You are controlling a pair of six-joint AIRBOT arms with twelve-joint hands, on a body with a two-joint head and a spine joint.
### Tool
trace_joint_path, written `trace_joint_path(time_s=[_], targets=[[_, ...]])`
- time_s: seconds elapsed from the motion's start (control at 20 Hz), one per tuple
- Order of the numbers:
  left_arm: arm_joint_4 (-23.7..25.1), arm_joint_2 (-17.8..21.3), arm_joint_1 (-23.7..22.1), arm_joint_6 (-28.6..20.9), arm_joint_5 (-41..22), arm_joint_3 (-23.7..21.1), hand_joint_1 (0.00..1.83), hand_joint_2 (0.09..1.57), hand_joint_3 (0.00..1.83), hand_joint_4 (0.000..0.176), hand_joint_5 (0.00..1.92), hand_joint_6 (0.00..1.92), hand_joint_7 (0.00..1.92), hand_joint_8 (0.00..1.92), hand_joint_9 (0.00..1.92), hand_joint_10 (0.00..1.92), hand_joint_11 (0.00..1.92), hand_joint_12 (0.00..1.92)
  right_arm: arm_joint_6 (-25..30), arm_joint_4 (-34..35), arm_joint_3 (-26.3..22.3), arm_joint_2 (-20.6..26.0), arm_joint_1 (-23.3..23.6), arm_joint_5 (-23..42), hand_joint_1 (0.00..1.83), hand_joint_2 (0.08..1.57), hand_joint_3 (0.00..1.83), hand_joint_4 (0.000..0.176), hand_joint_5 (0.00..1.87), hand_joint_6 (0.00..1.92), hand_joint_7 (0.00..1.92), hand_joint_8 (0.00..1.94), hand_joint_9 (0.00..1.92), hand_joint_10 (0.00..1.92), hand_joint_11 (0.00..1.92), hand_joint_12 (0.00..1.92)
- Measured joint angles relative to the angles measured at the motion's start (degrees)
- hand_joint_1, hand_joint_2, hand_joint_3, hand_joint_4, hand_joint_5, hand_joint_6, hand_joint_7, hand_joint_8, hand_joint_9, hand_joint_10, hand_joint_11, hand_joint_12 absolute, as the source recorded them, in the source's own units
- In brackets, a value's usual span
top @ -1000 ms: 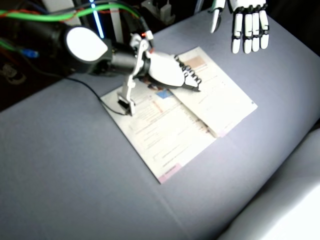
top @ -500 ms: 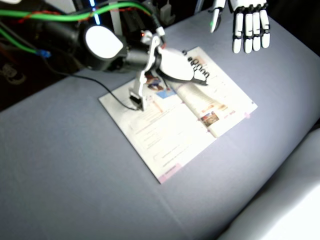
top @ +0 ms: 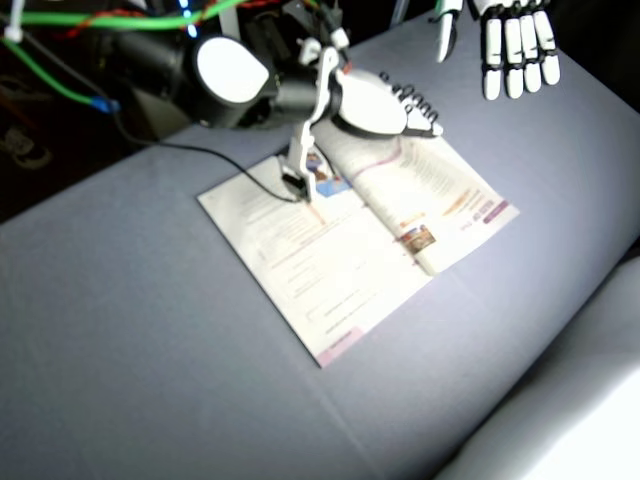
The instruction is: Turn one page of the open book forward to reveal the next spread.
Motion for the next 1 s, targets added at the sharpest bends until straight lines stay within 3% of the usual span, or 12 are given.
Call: trace_joint_path(time_s=[0.1, 0.2, 0.25, 0.35, 0.45, 0.55, 0.6, 0.75, 0.85, 0.9, 1.0], targets=[[-0.5, 0.1, 0.0, 0.0, -0.5, 0.1, 0.00, 1.39, 0.01, 0.065, 0.30, 0.00, 0.29, 0.01, 0.22, 0.01, 0.08, 0.15, 0.0, -0.2, -1.3, 0.8, 0.5, 2.3, 0.00, 1.30, 0.00, 0.000, 0.23, 0.01, 0.23, 0.01, 0.12, 0.00, 0.01, 0.01], [-0.6, 0.1, 0.0, 0.0, -0.3, 0.1, 0.00, 1.39, 0.01, 0.080, 0.30, 0.01, 0.29, 0.01, 0.22, 0.01, 0.06, 0.14, 0.0, -0.3, -2.2, 1.8, 0.9, 4.1, 0.00, 1.28, 0.00, 0.000, 0.31, 0.01, 0.31, 0.01, 0.18, 0.01, 0.05, 0.04], [-0.5, 0.2, 0.1, 0.0, -0.4, 0.1, 0.00, 1.40, 0.01, 0.077, 0.32, 0.01, 0.31, 0.01, 0.23, 0.01, 0.08, 0.15, 0.0, 0.0, -2.8, 2.6, 1.1, 5.2, 0.00, 1.29, 0.00, 0.000, 0.31, 0.00, 0.31, 0.00, 0.18, 0.00, 0.05, 0.04], [-0.8, 0.6, 0.4, 0.0, -0.7, 0.1, 0.00, 1.40, 0.01, 0.088, 0.32, 0.01, 0.32, 0.01, 0.23, 0.01, 0.10, 0.17, 0.0, 0.2, -3.5, 3.5, 2.0, 7.1, 0.00, 1.30, 0.00, 0.000, 0.37, 0.01, 0.38, 0.01, 0.26, 0.01, 0.07, 0.05], [-1.1, 0.7, 0.4, 0.0, -1.3, 0.1, 0.00, 1.40, 0.00, 0.079, 0.31, 0.00, 0.31, 0.01, 0.23, 0.00, 0.01, 0.36, 0.0, 1.1, -4.2, 4.1, 2.5, 8.5, 0.00, 1.31, 0.00, 0.000, 0.44, 0.01, 0.42, 0.01, 0.28, 0.01, 0.08, 0.06], [-1.2, 0.7, 0.4, 0.0, -1.4, 0.1, 0.00, 1.41, 0.00, 0.080, 0.30, 0.00, 0.30, 0.00, 0.21, 0.00, 0.00, 0.37, 0.0, 1.2, -5.2, 5.2, 2.6, 10.1, 0.00, 1.32, 0.01, 0.000, 0.46, 0.01, 0.47, 0.02, 0.31, 0.01, 0.10, 0.07], [-1.2, 0.7, 0.4, 0.0, -1.4, 0.1, 0.00, 1.41, 0.00, 0.093, 0.30, 0.00, 0.30, 0.00, 0.22, 0.00, 0.00, 0.42, 0.0, 0.9, -5.6, 5.9, 2.6, 10.5, 0.00, 1.33, 0.01, 0.000, 0.47, 0.01, 0.49, 0.01, 0.33, 0.01, 0.11, 0.08], [-1.3, 0.9, 0.6, 0.0, -1.6, 0.1, 0.00, 1.39, 0.00, 0.108, 0.30, 0.00, 0.28, 0.00, 0.19, 0.00, 0.00, 0.25, 0.0, 1.7, -6.0, 7.9, 2.6, 11.5, 0.00, 1.34, 0.01, 0.000, 0.46, 0.00, 0.48, 0.00, 0.34, 0.01, 0.13, 0.09], [-1.7, 1.2, 1.1, 0.0, -1.6, 0.1, 0.00, 1.39, 0.00, 0.087, 0.31, 0.00, 0.30, 0.00, 0.23, 0.00, 0.03, 0.36, 0.0, 1.9, -6.1, 8.3, 2.8, 11.6, 0.00, 1.34, 0.00, 0.000, 0.46, 0.00, 0.50, 0.01, 0.35, 0.01, 0.13, 0.09], [-2.0, 1.3, 1.1, 0.0, -1.8, 0.0, 0.00, 1.38, 0.00, 0.089, 0.32, 0.00, 0.31, 0.00, 0.23, 0.00, 0.01, 0.45, 0.0, 2.3, -6.3, 8.3, 2.9, 11.9, 0.00, 1.34, 0.00, 0.000, 0.46, 0.00, 0.49, 0.00, 0.35, 0.01, 0.13, 0.09], [-1.9, 1.3, 1.1, 0.0, -1.9, 0.0, 0.00, 1.38, 0.00, 0.078, 0.32, 0.00, 0.31, 0.00, 0.24, 0.00, 0.00, 0.47, 0.0, 3.0, -6.4, 8.3, 3.0, 12.9, 0.00, 1.34, 0.00, 0.000, 0.40, 0.01, 0.45, 0.01, 0.32, 0.01, 0.10, 0.08]])
